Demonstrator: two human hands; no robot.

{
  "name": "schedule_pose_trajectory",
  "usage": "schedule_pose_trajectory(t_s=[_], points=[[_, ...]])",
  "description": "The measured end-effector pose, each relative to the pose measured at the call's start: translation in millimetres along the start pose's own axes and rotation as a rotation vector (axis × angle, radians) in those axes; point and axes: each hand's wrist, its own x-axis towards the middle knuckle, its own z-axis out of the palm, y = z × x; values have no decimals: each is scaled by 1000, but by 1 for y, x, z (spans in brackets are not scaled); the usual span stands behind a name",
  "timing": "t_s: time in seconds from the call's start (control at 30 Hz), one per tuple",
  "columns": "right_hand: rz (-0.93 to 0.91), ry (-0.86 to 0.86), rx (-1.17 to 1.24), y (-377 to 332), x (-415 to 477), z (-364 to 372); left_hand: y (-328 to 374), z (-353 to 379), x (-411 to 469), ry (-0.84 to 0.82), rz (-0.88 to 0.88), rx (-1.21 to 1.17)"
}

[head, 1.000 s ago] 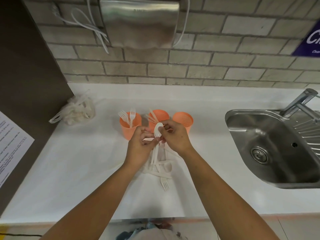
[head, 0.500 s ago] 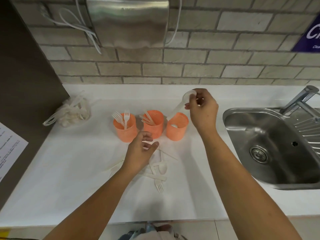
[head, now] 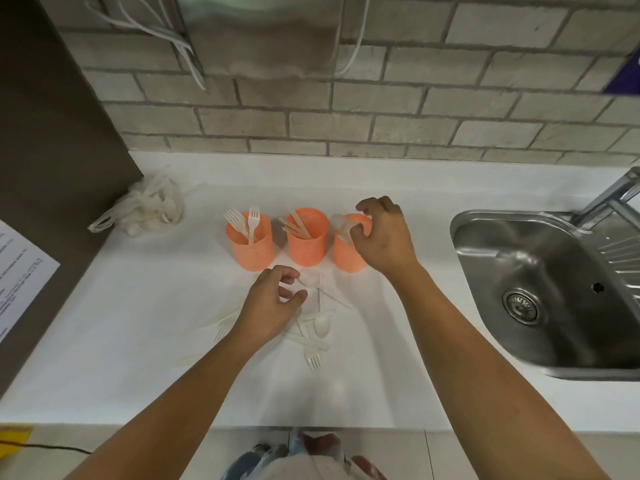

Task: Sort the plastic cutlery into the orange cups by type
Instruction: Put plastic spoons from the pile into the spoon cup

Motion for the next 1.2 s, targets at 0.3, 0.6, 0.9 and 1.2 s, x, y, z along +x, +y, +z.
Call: schedule_pose_trajectory(t_s=[0.3,0.6,0.9,1.2], points=[[12,-221,42,-9,-77,54,-10,-5,-15,22,-55,-37],[162,-499,-341,3,-86,87,-22,-8,-29,0,-72,-33],[429,-341,181,-15,-97,69,-26,-9,-28,55,-204,-187],[588,-341,666,-70,-133,74,-7,-1,-21,74,-322,-472]])
